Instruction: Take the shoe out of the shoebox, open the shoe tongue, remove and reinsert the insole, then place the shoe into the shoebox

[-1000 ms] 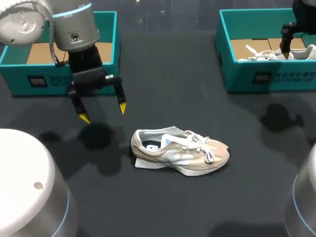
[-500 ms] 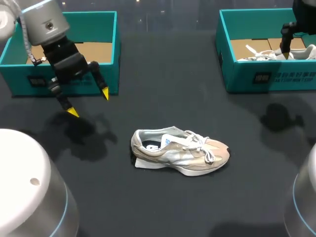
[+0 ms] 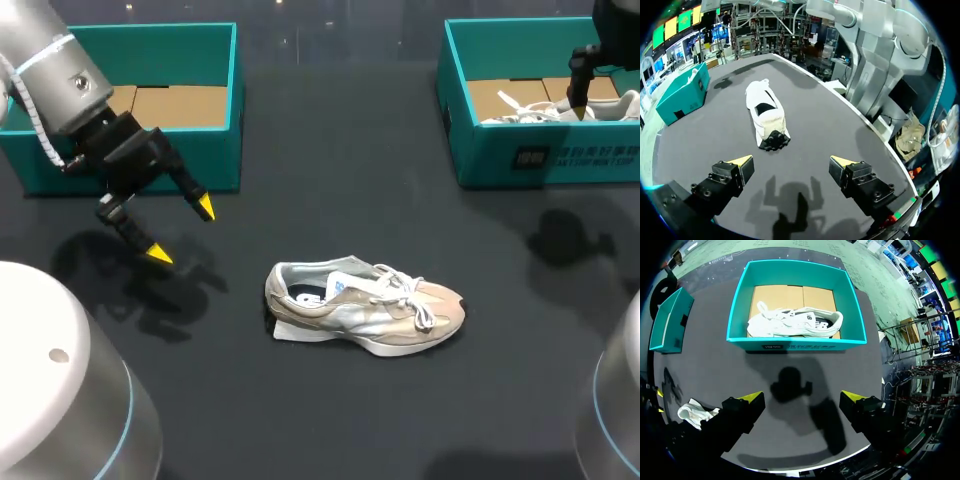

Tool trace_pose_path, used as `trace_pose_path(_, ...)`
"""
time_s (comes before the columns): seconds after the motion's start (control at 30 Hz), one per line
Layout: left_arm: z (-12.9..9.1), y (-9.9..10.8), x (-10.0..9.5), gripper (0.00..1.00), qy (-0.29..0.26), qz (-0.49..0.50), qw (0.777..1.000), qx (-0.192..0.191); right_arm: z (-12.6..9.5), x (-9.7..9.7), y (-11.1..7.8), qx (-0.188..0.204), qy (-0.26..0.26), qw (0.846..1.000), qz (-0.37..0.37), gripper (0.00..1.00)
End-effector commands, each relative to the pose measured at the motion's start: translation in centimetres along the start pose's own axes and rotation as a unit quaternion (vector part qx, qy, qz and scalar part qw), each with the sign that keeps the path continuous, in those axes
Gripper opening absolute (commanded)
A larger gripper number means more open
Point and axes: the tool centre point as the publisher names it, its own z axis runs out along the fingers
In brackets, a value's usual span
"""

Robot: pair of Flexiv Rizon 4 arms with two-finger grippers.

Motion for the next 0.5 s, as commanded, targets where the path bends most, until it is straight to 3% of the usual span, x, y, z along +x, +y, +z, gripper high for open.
trace_pose_path(0.03, 2.5, 1.5, 1.3, 1.00, -0.202, -0.141, 0.959, 0.142, 0.0, 0.0, 0.0, 0.000, -0.001, 1.000, 0.000, 1.00)
trace_pose_path(0.1, 2.8, 2.3, 1.2, 1.00, -0.201, -0.174, 0.946, 0.186, 0.0, 0.0, 0.0, 0.000, -0.001, 1.000, 0.000, 1.00)
trace_pose_path(0.43, 2.8, 2.3, 1.2, 1.00, -0.201, -0.174, 0.946, 0.186, 0.0, 0.0, 0.0, 0.000, -0.001, 1.000, 0.000, 1.00)
trace_pose_path(0.5, 4.6, 3.0, 1.1, 1.00, -0.206, -0.160, 0.948, 0.183, 0.0, 0.0, 0.0, 0.000, -0.001, 1.000, 0.000, 1.00)
